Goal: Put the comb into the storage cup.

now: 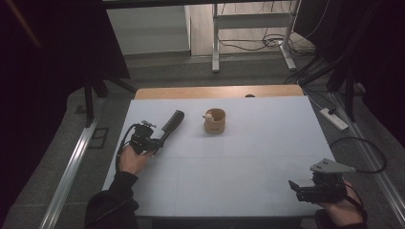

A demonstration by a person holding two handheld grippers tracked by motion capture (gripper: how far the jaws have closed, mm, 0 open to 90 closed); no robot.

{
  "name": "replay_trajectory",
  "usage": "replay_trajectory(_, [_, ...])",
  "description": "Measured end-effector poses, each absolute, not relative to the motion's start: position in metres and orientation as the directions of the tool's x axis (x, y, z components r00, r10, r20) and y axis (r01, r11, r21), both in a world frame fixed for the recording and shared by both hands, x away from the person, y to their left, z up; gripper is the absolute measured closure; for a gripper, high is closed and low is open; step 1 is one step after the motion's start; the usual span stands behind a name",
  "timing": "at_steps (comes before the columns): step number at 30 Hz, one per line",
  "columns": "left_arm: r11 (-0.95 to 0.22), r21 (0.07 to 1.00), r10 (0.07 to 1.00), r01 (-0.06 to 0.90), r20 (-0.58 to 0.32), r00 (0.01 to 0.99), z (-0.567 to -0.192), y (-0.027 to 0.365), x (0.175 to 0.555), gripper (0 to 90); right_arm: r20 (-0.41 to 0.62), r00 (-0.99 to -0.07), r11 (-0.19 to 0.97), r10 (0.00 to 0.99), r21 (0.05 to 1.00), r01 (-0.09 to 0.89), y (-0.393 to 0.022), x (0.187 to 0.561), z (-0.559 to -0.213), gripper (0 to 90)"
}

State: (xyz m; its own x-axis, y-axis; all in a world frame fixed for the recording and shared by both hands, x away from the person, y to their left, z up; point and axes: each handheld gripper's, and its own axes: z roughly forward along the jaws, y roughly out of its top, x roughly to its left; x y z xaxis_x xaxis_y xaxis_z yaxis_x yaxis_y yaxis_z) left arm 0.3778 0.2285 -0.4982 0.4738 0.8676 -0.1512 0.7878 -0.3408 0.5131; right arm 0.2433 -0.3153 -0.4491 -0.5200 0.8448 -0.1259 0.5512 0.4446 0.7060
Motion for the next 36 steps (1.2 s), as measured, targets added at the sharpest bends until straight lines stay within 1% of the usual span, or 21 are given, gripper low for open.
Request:
replay_trajectory(20, [-0.330,0.623,0.831,0.709,-0.165,0.532,-0.478,0.222,0.352,72.3,-0.127,-0.520,0.444,0.844,0.709,0.548,-0.316,0.243,-0.449,2.6])
replay_trajectory(36, [-0.314,0.683,0.814,0.660,-0.164,0.557,-0.468,0.220,0.325,72.2,-0.120,-0.520,0.439,0.846,0.712,0.548,-0.316,0.243,-0.448,2.4])
